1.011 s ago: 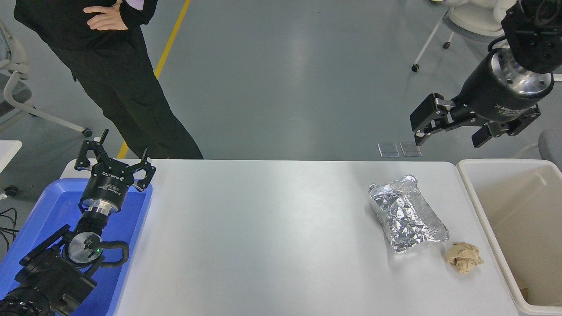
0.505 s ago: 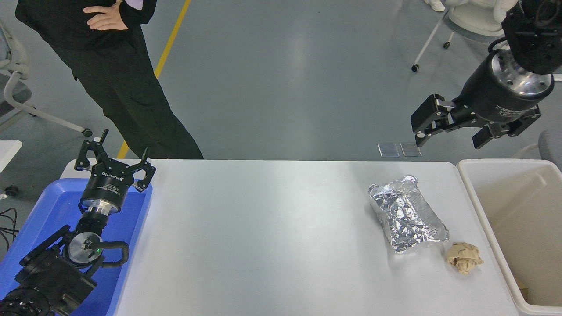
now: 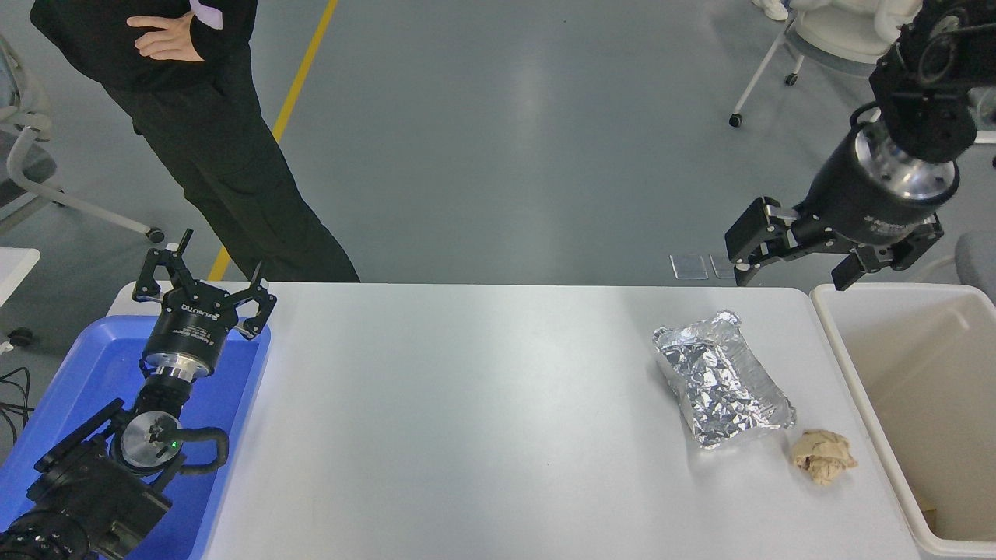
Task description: Pick up foil plate and place in dustbin
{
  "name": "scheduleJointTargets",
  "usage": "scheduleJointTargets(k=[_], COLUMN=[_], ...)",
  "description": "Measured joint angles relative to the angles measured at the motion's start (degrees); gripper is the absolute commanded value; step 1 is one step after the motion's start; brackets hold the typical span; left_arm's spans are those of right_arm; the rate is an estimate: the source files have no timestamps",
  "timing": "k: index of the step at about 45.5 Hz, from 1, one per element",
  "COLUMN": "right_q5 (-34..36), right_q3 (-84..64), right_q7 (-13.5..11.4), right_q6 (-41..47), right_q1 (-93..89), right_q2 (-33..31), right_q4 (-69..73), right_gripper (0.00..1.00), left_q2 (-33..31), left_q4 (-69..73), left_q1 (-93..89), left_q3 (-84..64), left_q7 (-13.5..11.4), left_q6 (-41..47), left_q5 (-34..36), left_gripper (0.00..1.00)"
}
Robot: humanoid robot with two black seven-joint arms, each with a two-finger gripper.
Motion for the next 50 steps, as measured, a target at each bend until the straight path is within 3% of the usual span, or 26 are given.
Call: scheduleJointTargets(k=[9,16,32,50], right_q5=[-1.67,-7.45,-21.88,-29.65], right_q3=[-0.09,0.26,7.04,13.36], right_q7=[-0.14,-0.29,-0.37,-0.34], right_q6=[-14.84,-23.49,-29.07,-33.59], right_q1=[-9.24,-17.53,-37.93,-53.87], right_q2=[-0.27,-0.23,-0.42,-0.32], right_q4=[-0.47,-3.14,-17.69,-28.55], right_gripper=[1.0,0.98,0.96,0.92], left_q2=[0.0,0.0,-0.06,-0.05], left_q4=[0.0,0.0,0.01,0.0], left_q1=[-0.02,-0.05,0.03,0.06], left_q3=[0.0,0.0,-0.09,-0.16], left_q7=[0.0,-0.02,-0.15,-0.17], left_q6=[0.0,0.0,0.0,0.0], left_q5=[0.0,0.0,-0.07,-0.09], left_gripper=[1.0,1.0,1.0,1.0])
